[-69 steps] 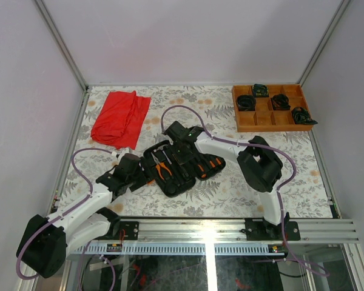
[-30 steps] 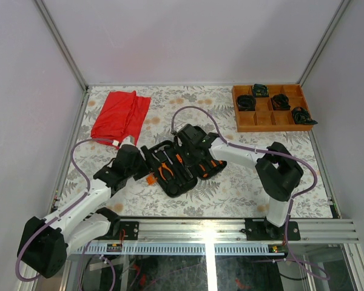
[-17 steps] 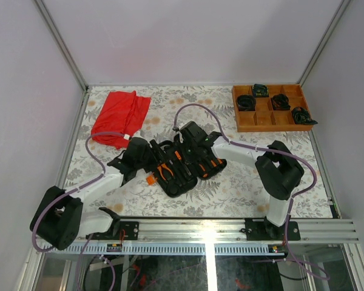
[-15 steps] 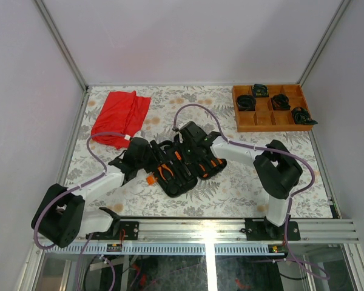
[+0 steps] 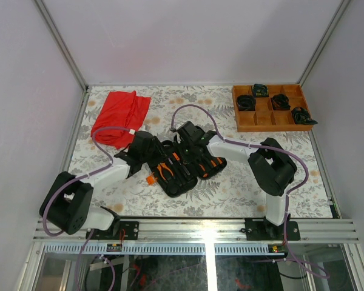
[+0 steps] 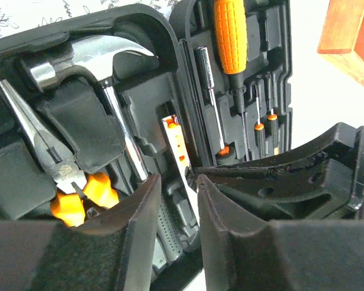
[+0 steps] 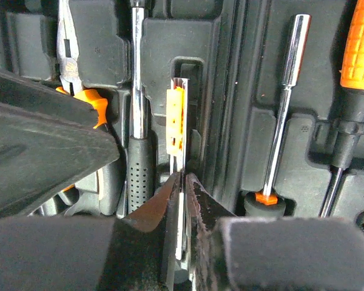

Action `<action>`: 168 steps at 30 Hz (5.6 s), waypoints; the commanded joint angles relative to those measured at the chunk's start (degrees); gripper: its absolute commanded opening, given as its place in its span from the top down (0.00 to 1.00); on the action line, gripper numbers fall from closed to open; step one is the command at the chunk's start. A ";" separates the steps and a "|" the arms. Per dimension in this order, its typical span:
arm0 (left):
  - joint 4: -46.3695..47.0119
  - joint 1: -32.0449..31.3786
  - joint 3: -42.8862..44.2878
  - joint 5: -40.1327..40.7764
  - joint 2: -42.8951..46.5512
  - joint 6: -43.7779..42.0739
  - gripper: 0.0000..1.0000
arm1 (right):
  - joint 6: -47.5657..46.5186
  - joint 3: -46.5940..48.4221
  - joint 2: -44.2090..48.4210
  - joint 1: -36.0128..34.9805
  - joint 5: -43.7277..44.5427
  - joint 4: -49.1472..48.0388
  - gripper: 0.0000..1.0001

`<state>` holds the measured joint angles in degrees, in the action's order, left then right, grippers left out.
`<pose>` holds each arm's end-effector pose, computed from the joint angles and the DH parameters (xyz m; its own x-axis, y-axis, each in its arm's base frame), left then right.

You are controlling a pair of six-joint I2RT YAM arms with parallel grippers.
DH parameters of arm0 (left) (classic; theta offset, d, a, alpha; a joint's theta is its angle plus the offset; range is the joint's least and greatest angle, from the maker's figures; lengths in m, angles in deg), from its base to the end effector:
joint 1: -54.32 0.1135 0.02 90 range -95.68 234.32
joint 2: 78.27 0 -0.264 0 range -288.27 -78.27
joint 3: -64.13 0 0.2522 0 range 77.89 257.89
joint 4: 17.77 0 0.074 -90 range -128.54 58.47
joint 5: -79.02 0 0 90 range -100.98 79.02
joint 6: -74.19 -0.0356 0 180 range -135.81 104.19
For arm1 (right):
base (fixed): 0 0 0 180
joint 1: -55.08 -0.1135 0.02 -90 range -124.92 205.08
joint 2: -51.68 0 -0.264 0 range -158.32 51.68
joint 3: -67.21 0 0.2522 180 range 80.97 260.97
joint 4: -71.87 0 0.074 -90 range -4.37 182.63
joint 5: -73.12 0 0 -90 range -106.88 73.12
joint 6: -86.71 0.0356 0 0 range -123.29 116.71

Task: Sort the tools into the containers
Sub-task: Adjust the screwdriver in the storage box.

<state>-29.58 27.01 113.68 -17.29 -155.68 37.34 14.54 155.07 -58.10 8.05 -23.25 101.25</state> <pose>0.2378 -0.1272 0.1835 -0.7652 -0.5000 -0.4055 -0.1353 0.7407 -0.6580 0.2777 0.3039 0.1824 -0.7435 -0.3517 -0.5687 -0.5744 0.7714 0.2739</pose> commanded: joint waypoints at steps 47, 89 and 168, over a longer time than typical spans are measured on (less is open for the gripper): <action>10.64 -1.36 3.65 -4.64 -20.52 3.38 0.91 | -0.41 -3.65 11.34 0.49 5.46 -2.61 0.84; -3.20 3.21 -3.87 -1.28 13.29 -6.44 0.75 | -5.92 3.09 -1.89 -2.01 6.20 2.64 0.78; -4.07 4.01 -6.43 -1.78 15.19 -6.48 0.75 | -6.58 7.49 -0.19 -3.42 7.43 6.27 0.81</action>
<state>-35.39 30.74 107.89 -18.55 -140.88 31.66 8.63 160.54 -60.57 5.12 -16.01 107.66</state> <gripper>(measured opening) 0.250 0.196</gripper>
